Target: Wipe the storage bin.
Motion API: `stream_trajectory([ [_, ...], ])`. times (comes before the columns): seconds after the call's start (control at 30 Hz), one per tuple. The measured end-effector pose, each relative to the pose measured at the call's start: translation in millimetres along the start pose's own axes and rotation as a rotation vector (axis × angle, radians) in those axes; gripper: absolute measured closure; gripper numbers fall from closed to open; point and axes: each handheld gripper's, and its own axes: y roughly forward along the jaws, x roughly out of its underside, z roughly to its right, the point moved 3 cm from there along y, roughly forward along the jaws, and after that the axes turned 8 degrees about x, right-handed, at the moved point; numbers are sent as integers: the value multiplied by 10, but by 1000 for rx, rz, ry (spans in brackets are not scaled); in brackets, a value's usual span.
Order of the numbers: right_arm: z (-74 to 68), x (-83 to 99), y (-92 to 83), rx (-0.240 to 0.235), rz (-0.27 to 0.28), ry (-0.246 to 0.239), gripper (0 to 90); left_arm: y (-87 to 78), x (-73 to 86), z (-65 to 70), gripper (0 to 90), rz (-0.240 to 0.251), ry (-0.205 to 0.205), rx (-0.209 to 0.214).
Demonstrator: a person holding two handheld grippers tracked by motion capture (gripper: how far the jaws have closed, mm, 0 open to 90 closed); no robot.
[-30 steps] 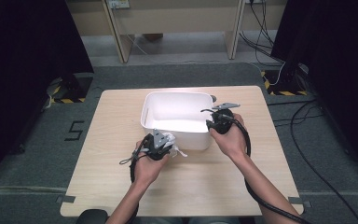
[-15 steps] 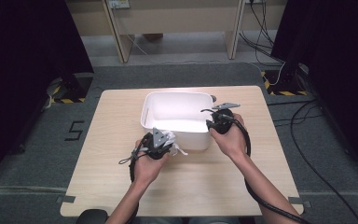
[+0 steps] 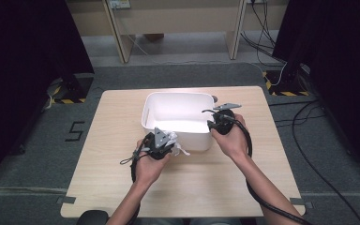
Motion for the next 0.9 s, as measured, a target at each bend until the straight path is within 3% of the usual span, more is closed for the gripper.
stream_trajectory([
  [0.03,0,0,0,0,0,0,675,7,-2,10,747,2,-5,13],
  [0.1,0,0,0,1,0,0,674,4,-3,4,746,1,-5,-7],
  [0.27,0,-1,1,1,0,0,674,16,-9,20,746,0,1,16],
  [0.33,0,-1,1,1,1,0,674,12,-10,16,746,-1,1,-4],
  [0.53,0,-1,1,1,1,1,674,34,-23,54,746,6,0,23],
  [0.67,2,0,1,1,2,-1,674,44,-24,62,747,6,1,23],
  [0.73,2,0,1,1,2,-1,674,40,-23,52,747,4,6,1],
  [0.9,1,0,1,1,3,1,673,75,2,72,747,3,10,23],
])
